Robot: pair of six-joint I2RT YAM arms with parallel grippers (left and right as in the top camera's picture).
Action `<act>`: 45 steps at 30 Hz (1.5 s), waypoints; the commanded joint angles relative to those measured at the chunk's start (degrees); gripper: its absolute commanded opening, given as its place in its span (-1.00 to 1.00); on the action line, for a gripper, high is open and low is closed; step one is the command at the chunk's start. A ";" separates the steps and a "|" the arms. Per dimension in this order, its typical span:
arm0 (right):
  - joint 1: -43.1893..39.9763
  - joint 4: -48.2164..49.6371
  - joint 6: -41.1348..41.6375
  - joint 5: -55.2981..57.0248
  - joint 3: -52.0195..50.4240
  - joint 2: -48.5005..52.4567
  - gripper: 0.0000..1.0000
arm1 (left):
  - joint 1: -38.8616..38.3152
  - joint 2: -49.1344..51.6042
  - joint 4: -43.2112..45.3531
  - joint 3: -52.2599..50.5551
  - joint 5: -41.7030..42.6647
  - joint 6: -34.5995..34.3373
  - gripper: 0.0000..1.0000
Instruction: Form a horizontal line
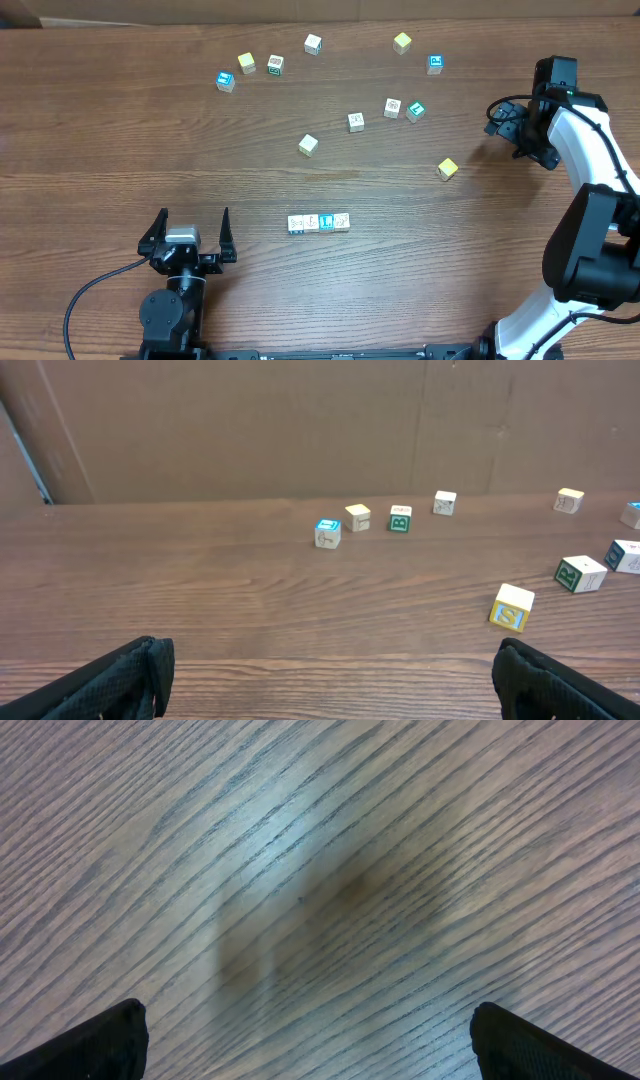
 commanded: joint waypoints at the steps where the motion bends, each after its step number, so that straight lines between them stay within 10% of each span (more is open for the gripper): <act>1: 0.00 0.28 -0.02 0.20 1.20 -1.22 1.00 | -0.20 -0.72 0.00 -0.11 0.92 1.49 0.99; 45: 4.28 0.28 -0.04 0.20 1.20 -11.72 1.00 | -0.20 -0.72 0.00 -0.11 0.92 1.49 0.99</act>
